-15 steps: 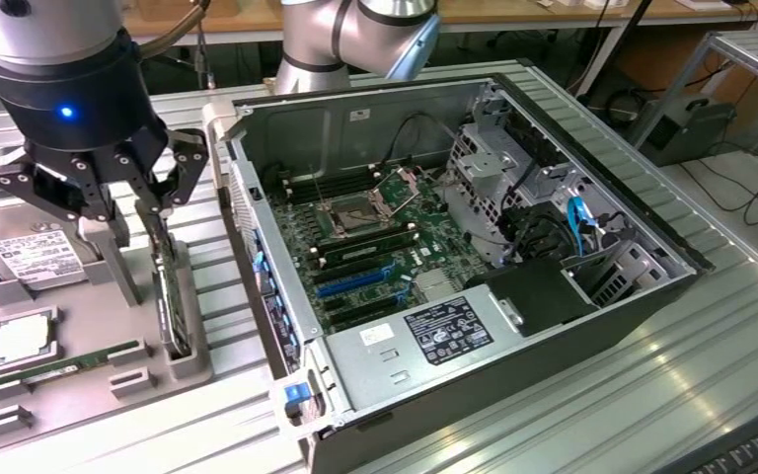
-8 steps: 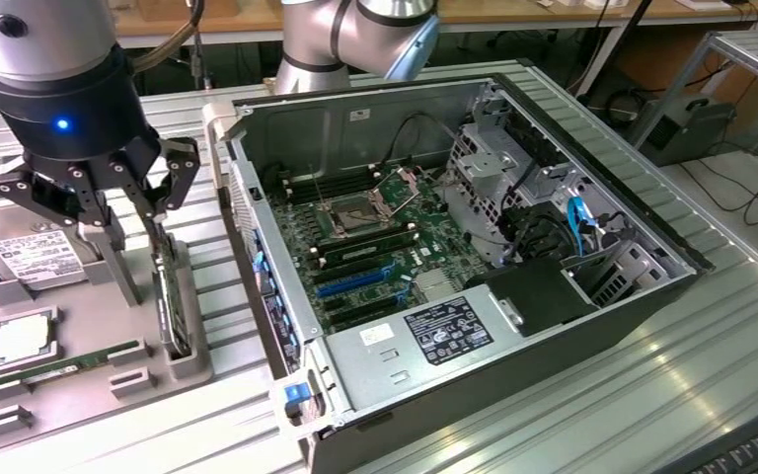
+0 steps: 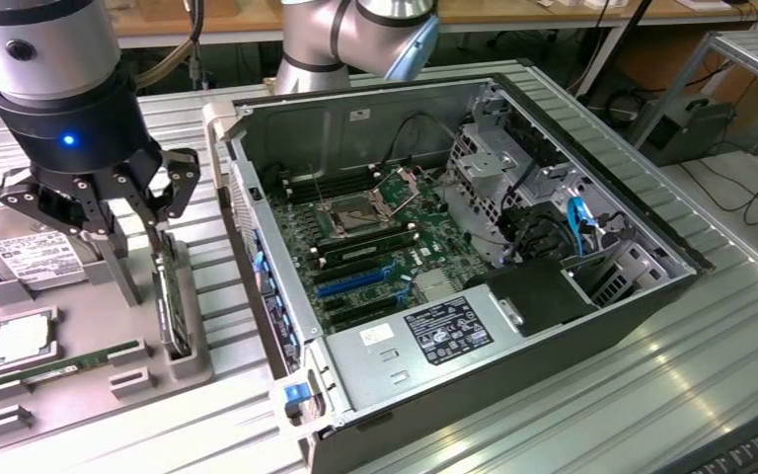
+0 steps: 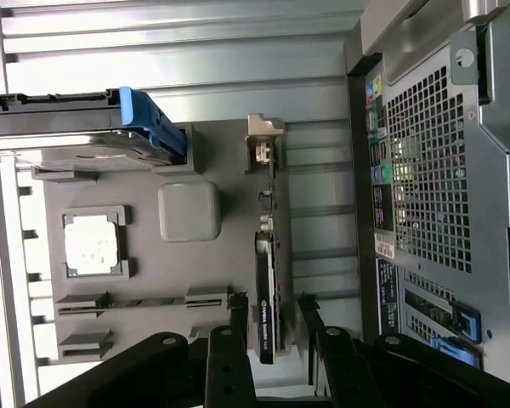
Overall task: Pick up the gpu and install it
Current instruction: 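Pick up the gpu and move the gpu toward the slot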
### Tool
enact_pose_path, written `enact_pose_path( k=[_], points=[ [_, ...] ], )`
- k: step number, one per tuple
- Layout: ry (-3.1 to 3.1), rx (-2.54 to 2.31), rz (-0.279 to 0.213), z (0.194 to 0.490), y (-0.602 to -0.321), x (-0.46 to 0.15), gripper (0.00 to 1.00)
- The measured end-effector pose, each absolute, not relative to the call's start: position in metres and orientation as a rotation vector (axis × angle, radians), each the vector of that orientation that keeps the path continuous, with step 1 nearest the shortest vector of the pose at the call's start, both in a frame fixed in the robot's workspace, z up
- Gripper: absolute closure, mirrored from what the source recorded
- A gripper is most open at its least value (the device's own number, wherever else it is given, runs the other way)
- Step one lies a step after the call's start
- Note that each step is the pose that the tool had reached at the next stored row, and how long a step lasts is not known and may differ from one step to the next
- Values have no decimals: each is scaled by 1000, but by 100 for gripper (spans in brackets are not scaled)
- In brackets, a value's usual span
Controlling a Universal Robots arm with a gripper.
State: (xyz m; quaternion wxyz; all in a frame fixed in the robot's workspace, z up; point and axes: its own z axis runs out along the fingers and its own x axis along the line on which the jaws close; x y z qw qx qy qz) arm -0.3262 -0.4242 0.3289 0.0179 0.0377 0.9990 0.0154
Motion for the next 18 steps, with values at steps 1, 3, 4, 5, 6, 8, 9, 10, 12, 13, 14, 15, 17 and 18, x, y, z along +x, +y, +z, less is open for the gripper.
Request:
enact_pose_path(
  k=[1,3,4,5,6,8,9,10,12,13,14,15,17,18],
  points=[
    [3101,117,48,328,-424,-326,64],
    [3095,117,48,325,-424,-326,64],
    [3092,116,48,324,-424,-326,64],
    [3089,116,48,323,-424,-326,64],
    [3088,116,48,321,-424,-326,64],
    [3084,116,48,316,-424,-327,64],
    [3084,116,48,315,-424,-328,64],
    [3083,116,48,312,-424,-328,64],
    [3083,116,48,308,-424,-330,64],
    [3082,116,48,307,-424,-330,64],
    [3081,116,48,304,-424,-331,64],
    [3080,116,48,302,-424,-331,64],
    [3077,115,49,297,-424,-332,64],
    [3075,115,49,294,-424,-332,64]
  ],
)
